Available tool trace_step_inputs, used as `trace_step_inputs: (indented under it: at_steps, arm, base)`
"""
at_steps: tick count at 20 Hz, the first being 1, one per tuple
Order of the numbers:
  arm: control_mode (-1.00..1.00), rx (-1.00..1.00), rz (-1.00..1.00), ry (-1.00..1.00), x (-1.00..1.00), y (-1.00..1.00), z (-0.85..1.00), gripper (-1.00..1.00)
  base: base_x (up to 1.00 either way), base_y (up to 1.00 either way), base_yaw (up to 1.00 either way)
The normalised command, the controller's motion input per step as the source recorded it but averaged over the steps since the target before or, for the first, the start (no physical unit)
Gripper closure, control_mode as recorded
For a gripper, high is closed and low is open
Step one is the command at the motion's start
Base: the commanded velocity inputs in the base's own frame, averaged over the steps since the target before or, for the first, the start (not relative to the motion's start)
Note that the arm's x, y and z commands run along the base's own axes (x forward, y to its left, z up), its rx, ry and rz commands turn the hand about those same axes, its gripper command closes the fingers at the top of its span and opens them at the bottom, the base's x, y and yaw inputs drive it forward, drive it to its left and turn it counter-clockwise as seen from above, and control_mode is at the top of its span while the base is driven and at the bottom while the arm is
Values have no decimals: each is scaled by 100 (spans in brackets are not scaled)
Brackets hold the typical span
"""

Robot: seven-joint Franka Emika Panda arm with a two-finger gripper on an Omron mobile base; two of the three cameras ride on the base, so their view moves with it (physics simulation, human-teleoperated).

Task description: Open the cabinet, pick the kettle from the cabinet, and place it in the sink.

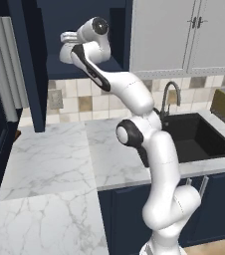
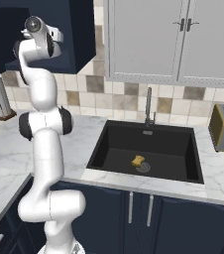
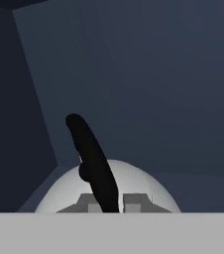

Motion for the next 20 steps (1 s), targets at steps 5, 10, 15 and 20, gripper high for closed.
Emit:
trace_step_inputs:
  at_steps: [5, 10, 15, 20]
  arm:
    - [-100, 0, -6, 0, -14, 8, 0, 100]
    - [-100, 0, -8, 0, -19, 1, 0, 100]
    - [-100, 2, -9, 0, -19, 0, 5, 100]
    - [-100, 4, -5, 0, -16, -1, 17, 100]
  base:
    - [0, 0, 0]
    - [0, 0, 0]
    - [0, 0, 0]
    - [0, 0, 0]
